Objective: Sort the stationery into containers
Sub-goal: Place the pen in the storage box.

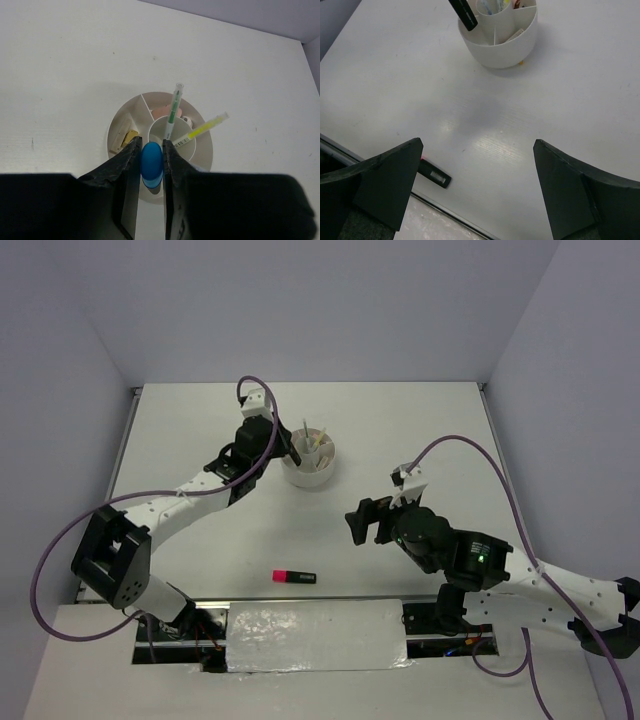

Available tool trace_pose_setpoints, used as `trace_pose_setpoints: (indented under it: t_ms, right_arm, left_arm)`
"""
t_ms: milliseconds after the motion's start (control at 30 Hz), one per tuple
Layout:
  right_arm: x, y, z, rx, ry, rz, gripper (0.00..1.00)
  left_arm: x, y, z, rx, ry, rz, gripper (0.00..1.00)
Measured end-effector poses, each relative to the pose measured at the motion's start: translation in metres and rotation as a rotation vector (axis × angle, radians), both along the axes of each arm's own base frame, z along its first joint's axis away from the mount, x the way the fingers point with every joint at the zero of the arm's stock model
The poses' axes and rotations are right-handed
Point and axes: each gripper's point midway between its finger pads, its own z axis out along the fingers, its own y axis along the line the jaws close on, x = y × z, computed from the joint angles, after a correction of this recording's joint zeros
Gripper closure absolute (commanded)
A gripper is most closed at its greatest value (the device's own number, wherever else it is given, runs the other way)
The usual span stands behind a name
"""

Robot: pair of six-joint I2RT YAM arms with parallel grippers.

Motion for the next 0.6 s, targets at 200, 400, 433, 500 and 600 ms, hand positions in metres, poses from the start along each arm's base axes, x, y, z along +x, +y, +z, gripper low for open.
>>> trace_pose_setpoints:
  t_ms: [200, 400, 433, 500, 600]
  right_arm:
    - [-0.002, 0.001, -0.001, -0.004, 0.002, 0.015, 0.00]
    - [-0.005, 0.010, -0.002, -0.020, 0.004, 0.073, 0.00]
    - [-0.006, 0.012, -0.003, -0.024, 0.005, 0.083, 0.00]
    - [-0.006, 0.017, -0.007, -0.039, 0.009, 0.100, 0.00]
    - [-0.008, 0.022, -0.011, -0.057, 0.017, 0.125, 0.00]
  left_arm:
    - [0.003, -0.003, 0.002, -0.016, -0.019, -0.003, 0.79]
    - [0.002, -0.002, -0.011, -0.009, -0.005, -0.002, 0.66]
    - [0.002, -0.002, -0.013, -0.007, -0.001, -0.001, 0.63]
    - [0.002, -0.002, -0.021, 0.000, 0.012, -0.001, 0.52]
    - [0.001, -0.002, -0.028, 0.007, 0.024, -0.003, 0.43]
